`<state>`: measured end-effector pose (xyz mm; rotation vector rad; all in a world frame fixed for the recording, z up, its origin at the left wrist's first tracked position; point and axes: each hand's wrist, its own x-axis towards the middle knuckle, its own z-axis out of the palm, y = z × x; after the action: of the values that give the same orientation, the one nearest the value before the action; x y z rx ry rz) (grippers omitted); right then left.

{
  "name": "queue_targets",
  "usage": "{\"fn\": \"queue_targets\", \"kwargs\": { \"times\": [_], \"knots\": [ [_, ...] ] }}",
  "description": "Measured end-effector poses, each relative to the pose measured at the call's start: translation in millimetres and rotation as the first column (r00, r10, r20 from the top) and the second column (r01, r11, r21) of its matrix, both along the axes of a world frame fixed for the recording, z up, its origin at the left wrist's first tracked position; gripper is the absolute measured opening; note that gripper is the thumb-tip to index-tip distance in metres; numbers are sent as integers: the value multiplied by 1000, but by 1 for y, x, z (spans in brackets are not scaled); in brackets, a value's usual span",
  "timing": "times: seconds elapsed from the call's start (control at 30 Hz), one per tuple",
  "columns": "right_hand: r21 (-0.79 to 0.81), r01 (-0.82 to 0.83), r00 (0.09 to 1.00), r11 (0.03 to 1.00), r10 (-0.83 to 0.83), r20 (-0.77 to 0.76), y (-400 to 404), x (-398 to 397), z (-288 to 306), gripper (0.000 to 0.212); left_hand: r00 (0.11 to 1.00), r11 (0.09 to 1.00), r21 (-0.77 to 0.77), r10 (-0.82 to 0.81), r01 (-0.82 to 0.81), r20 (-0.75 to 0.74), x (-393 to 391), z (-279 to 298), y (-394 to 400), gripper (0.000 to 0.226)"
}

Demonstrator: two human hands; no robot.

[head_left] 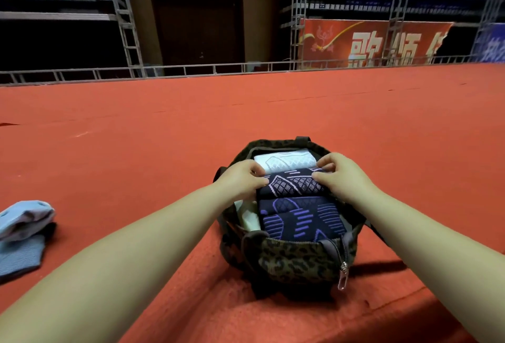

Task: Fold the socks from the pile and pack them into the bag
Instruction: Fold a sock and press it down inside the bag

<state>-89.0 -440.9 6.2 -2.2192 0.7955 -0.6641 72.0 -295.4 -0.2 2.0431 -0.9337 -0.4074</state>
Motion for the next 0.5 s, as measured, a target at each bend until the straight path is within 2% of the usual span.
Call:
{"fn": "queue_targets", "kwargs": {
  "times": [0.07, 0.13, 0.23, 0.33, 0.43, 0.5],
  "knots": [
    [-48, 41, 998, 998, -38, 59, -4, 6, -7, 17, 996, 987, -139, 85, -79, 36, 4, -6, -6, 15],
    [-50, 55, 997, 997, -53, 50, -7, 10, -13, 14, 988, 963, -231, 152, -140, 32, 2, -11, -9, 19],
    [-99, 43, 997, 994, -49, -53, -10, 12, -16, 14, 983, 942, -287, 145, -173, -116, 1, -20, -11, 20],
    [-155, 19, 989, 988, -42, -143, -11, 5, -10, 16, 958, 976, -193, 48, -106, -281, 1, -19, -5, 19],
    [-284, 27, 976, 959, -87, -200, -4, 1, 2, 16, 958, 994, -102, -7, -23, -285, 3, -8, 15, 15],
    [-377, 40, 976, 925, -117, -183, 12, 6, 15, 21, 956, 998, -52, -57, 44, -289, 4, -1, 35, 13]
  ]
}}
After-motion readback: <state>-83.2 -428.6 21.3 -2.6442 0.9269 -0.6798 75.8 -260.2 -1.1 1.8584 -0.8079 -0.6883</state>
